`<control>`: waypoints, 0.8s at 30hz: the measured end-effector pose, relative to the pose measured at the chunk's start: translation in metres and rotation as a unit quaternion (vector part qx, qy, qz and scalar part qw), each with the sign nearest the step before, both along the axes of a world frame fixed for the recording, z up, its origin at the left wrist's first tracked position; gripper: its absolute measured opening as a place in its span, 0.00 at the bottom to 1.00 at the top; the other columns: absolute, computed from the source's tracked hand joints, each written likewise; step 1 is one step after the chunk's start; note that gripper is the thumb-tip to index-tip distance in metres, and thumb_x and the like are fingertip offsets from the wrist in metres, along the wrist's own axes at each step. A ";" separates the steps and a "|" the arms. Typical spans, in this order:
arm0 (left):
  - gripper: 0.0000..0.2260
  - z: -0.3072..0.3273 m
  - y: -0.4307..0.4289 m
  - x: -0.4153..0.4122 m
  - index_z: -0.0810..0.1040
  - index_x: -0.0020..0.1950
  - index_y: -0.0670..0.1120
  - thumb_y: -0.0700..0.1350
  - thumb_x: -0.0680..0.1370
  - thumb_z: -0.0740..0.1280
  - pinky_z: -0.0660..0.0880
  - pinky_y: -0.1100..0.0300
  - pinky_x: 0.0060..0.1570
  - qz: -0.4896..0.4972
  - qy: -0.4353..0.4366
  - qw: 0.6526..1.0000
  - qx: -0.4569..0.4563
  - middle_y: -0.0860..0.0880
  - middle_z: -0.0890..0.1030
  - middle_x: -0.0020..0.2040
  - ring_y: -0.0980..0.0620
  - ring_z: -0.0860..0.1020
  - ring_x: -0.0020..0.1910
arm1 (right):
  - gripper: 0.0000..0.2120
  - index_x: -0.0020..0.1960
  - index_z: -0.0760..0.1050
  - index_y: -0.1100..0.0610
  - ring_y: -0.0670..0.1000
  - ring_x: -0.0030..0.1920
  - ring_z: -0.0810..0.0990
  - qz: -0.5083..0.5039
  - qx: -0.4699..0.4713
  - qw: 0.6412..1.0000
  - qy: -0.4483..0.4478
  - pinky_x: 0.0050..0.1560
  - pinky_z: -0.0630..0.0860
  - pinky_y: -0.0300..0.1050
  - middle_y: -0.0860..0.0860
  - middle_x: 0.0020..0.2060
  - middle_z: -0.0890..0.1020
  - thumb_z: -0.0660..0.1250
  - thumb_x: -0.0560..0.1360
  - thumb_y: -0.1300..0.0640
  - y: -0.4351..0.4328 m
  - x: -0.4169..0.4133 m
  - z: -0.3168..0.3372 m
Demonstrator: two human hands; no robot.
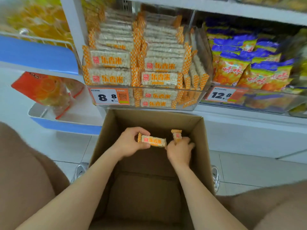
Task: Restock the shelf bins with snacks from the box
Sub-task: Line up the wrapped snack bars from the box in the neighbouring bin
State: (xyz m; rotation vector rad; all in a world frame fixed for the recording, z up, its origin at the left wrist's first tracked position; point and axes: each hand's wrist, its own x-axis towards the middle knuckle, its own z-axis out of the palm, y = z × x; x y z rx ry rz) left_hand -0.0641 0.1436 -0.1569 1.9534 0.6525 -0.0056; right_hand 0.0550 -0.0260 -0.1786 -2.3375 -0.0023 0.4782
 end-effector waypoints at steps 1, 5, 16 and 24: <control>0.18 0.013 0.003 -0.002 0.81 0.59 0.61 0.48 0.73 0.80 0.77 0.52 0.64 -0.018 0.009 0.999 0.032 0.59 0.81 0.59 0.60 0.78 0.59 | 0.19 0.72 0.68 0.57 0.56 0.54 0.77 0.028 0.041 0.998 -0.031 0.53 0.71 0.48 0.57 0.66 0.70 0.63 0.83 0.52 -0.002 -0.003 0.011; 0.23 0.074 0.007 -0.004 0.77 0.62 0.62 0.47 0.72 0.81 0.75 0.55 0.64 -0.037 0.032 0.995 0.083 0.55 0.75 0.65 0.56 0.75 0.65 | 0.13 0.68 0.75 0.51 0.43 0.55 0.75 0.164 0.151 0.963 -0.149 0.57 0.71 0.39 0.49 0.59 0.76 0.60 0.85 0.51 0.000 -0.012 0.063; 0.24 0.202 0.000 -0.027 0.80 0.66 0.54 0.41 0.73 0.81 0.79 0.56 0.60 -0.076 -0.152 0.984 -0.053 0.51 0.84 0.61 0.52 0.82 0.61 | 0.13 0.69 0.74 0.47 0.40 0.63 0.75 0.409 0.185 0.855 -0.260 0.60 0.70 0.32 0.43 0.61 0.75 0.63 0.85 0.52 -0.010 -0.017 0.187; 0.17 0.224 0.002 -0.013 0.82 0.62 0.55 0.50 0.75 0.80 0.80 0.43 0.63 0.036 -0.277 0.958 -0.057 0.54 0.83 0.64 0.50 0.79 0.67 | 0.21 0.79 0.64 0.39 0.39 0.69 0.71 0.477 0.122 0.825 -0.277 0.68 0.72 0.44 0.40 0.70 0.73 0.59 0.87 0.47 -0.008 0.012 0.248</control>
